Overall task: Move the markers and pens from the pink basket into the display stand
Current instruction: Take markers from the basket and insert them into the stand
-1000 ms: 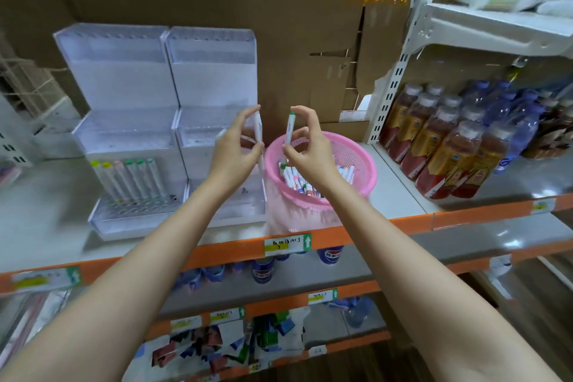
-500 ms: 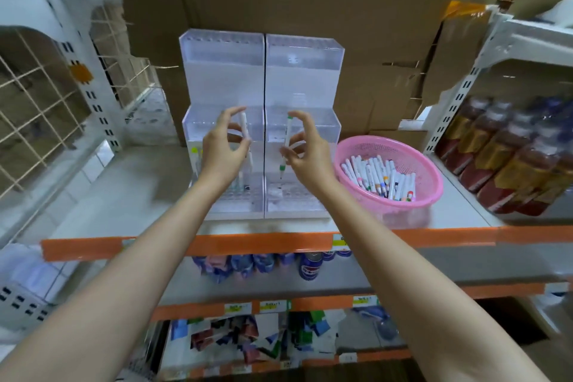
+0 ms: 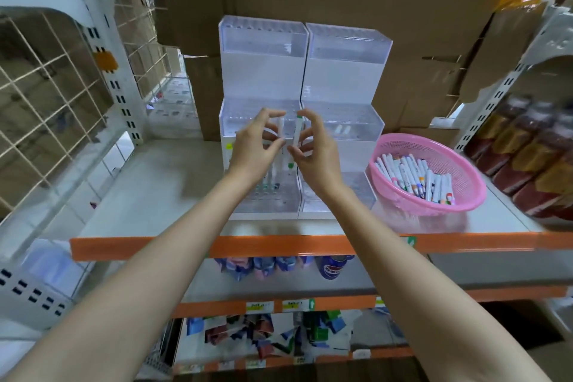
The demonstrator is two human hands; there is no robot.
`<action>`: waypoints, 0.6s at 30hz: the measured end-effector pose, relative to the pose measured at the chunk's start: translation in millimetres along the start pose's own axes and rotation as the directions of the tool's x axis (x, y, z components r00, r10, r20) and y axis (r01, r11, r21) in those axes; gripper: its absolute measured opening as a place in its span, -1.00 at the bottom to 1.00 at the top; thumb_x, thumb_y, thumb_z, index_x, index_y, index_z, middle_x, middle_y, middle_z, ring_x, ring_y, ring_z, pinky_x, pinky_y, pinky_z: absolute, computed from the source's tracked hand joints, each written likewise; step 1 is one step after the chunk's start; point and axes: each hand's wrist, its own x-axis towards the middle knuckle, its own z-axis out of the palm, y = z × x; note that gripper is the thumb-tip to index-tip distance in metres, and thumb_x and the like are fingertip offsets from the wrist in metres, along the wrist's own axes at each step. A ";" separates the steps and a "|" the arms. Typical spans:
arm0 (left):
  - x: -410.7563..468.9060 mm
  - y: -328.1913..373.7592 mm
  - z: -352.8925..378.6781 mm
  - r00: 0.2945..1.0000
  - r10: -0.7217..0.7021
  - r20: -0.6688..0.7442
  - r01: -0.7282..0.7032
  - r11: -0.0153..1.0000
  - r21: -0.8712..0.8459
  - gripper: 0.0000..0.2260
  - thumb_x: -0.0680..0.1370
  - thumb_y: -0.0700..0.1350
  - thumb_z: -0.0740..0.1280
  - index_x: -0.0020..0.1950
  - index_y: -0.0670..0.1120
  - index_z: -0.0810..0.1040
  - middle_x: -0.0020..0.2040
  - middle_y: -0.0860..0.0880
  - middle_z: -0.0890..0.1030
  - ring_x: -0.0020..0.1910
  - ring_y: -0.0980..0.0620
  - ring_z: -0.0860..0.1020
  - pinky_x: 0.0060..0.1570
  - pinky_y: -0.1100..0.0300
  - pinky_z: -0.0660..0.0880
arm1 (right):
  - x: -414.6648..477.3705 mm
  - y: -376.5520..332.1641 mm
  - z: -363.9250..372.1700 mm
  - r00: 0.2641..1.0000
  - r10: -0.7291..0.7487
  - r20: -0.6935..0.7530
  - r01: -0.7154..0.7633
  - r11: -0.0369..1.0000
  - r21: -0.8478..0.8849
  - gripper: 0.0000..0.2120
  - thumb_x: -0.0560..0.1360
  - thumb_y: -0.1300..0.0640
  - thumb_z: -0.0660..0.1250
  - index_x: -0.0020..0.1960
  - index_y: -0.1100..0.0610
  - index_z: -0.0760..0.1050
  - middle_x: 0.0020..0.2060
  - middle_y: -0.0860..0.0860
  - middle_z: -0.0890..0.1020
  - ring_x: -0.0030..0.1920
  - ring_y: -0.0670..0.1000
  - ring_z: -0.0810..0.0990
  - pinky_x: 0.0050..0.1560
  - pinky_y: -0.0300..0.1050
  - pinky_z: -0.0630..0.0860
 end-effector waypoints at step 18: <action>4.6 -12.9 5.1 0.997 0.068 0.023 -0.070 0.993 0.092 -0.78 0.47 -0.26 0.43 0.10 -0.11 0.58 -0.16 -0.05 0.66 -0.15 0.04 0.64 -0.04 0.07 0.60 | 2.0 7.4 5.0 0.999 -0.003 -0.032 0.003 1.000 0.005 -0.53 0.45 0.33 0.39 0.29 0.03 0.40 -0.30 -0.07 0.46 -0.34 -0.02 0.50 -0.31 -0.22 0.43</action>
